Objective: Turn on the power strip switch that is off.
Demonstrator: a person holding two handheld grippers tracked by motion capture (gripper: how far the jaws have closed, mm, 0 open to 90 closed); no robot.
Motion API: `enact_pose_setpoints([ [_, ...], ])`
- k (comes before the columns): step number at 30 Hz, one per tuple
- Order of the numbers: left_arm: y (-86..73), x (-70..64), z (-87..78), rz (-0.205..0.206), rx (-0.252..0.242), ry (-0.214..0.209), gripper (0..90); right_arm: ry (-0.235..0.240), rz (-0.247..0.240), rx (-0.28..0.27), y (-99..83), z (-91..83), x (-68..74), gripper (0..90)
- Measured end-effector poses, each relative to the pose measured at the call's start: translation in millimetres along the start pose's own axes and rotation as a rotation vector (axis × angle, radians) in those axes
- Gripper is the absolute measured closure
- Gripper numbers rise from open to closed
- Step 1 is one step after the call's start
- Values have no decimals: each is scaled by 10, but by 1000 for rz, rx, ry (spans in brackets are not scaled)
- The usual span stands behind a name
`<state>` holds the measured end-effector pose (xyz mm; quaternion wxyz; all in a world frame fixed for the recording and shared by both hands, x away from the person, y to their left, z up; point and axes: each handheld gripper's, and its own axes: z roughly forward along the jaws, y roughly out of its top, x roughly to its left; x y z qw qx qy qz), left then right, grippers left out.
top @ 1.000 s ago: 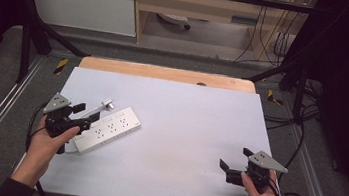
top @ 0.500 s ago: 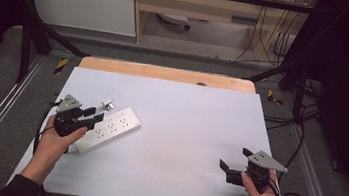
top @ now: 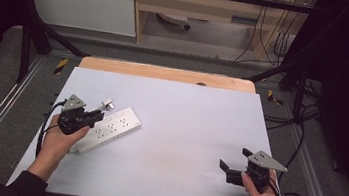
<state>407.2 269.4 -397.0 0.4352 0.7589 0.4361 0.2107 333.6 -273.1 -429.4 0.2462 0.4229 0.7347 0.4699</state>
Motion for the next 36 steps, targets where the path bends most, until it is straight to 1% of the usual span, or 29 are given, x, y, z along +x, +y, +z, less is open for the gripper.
enact_pose_setpoints([
  [3, -4, -2, 23, 7, 9, -2, 818, 1, 1, 0, 0, 1, -1, 39],
  [10, -11, 25, 59, -8, 18, 3, 832, 2, 1, 1, 0, 0, 1, 40],
  [17, -22, 46, 66, -5, 32, 11, 842, 4, 1, 1, -1, 1, -3, 40],
  [26, -38, 89, 72, -7, 49, 26, 860, 5, 5, 2, -1, -3, -4, 40],
  [27, -40, 94, 70, -3, 53, 36, 862, 3, 2, 1, -2, -2, -7, 40],
  [36, -59, 143, 64, -19, 62, 53, 886, 3, 2, 1, -3, -1, -12, 40],
])
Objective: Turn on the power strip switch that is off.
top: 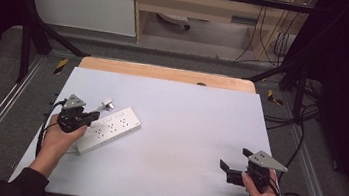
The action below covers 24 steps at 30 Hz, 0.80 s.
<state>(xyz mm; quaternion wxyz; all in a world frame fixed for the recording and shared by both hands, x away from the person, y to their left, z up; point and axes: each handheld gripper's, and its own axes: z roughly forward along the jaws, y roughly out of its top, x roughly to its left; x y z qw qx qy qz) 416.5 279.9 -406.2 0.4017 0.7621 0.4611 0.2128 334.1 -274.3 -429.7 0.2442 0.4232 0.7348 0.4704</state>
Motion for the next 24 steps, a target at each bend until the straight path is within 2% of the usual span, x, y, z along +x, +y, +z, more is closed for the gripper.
enact_pose_setpoints([
  [24, -28, 41, 6, 0, 42, 18, 900, 3, 1, 4, 1, 4, 11, 40],
])
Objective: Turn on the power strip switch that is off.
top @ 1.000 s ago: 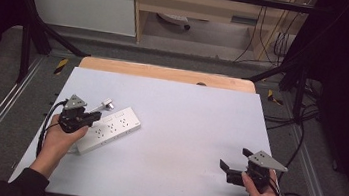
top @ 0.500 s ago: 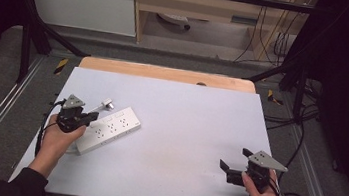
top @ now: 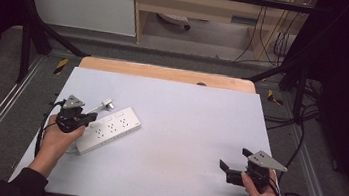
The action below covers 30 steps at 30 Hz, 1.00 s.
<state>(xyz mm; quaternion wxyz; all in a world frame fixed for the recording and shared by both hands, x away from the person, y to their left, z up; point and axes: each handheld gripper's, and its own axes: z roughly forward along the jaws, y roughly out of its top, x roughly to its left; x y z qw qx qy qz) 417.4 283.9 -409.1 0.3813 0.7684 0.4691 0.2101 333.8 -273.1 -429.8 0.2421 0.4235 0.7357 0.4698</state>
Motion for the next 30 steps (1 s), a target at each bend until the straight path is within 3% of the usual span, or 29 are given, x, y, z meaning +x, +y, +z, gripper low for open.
enact_pose_setpoints([
  [16, -131, 35, 46, -15, 47, 4, 900, -3, -1, 3, -4, 4, -4, 40],
  [30, -209, 49, 29, -27, 40, -3, 900, -3, -2, 5, -4, 8, 0, 40],
])
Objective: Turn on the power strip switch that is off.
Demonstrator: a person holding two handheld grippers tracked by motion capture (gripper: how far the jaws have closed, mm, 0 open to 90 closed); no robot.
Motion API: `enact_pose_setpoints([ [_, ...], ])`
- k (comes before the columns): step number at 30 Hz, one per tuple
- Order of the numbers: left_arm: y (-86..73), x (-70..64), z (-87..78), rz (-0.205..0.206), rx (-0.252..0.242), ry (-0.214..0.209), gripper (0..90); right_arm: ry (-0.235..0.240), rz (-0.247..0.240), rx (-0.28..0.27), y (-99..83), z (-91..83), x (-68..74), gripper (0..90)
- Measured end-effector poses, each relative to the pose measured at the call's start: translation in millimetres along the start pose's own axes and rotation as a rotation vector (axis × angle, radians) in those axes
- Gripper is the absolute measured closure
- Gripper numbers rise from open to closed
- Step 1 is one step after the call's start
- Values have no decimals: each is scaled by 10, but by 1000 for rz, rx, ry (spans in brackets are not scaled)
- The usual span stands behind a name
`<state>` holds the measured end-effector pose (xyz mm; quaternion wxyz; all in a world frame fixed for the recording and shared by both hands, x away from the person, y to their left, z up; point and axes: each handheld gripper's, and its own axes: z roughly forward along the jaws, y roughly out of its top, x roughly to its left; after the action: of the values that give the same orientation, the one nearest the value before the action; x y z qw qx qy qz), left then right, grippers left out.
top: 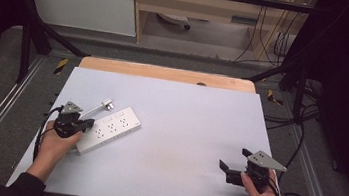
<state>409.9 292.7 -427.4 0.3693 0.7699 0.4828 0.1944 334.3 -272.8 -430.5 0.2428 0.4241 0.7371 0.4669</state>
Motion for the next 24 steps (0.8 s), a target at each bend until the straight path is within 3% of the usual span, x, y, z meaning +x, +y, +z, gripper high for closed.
enact_pose_setpoints([
  [24, -1, -5, 13, -2, 0, -5, 900, 2, -4, 5, -1, 6, 4, 40],
])
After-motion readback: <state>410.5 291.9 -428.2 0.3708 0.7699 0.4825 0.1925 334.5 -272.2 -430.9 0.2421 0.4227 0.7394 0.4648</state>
